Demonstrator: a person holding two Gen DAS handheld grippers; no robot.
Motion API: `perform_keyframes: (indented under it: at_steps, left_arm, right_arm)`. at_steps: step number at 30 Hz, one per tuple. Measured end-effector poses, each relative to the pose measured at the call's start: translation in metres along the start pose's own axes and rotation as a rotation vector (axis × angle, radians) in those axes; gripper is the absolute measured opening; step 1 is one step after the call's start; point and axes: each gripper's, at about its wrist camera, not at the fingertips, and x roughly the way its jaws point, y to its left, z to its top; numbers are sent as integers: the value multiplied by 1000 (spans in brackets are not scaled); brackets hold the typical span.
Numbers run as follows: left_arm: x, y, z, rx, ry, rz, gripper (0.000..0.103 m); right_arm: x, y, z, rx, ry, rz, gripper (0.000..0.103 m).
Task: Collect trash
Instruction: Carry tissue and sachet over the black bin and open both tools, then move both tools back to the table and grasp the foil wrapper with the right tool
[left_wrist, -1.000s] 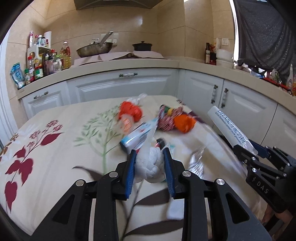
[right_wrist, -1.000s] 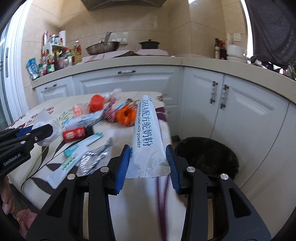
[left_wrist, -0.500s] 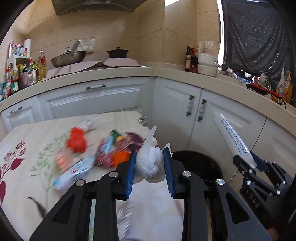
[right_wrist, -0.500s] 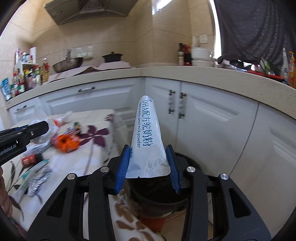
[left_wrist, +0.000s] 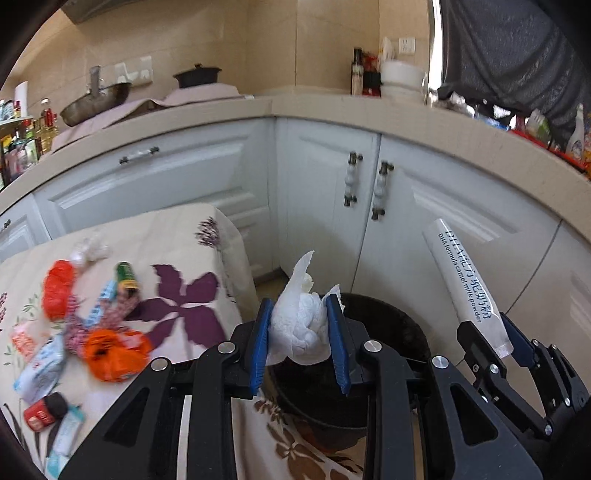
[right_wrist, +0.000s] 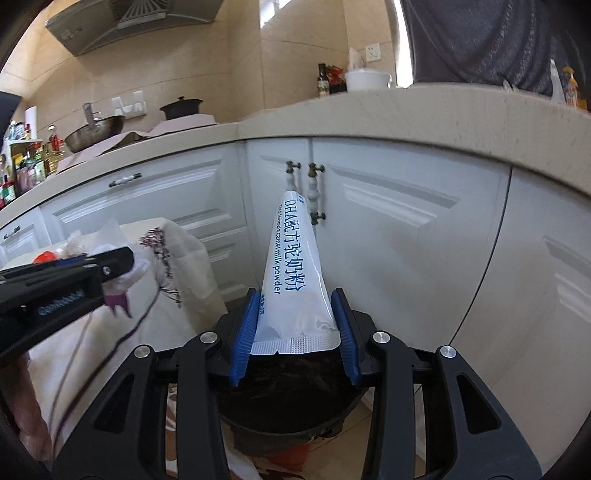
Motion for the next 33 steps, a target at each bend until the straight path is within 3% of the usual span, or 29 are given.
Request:
perform_keyframes:
  at_steps: [9,11,16,26,33]
  left_arm:
    - [48,-20,2,12,88,58,31]
    - [57,-20,0,2,111,72,36]
    - [71,-18,1,-14,138,103,58]
    - [49,-21,11,-3,56,66,70]
    - [5,-16,21,14,-20,21,74]
  right_arm:
    - [43,-12,-11,31,50,5,39]
    - [53,-15,-14,45,56,3,40]
    - [71,-19,-16,66,76,-9,48]
    - [53,-26,-11,86,61,-39,49]
    - [15,-21,-1,89,29,-57,51]
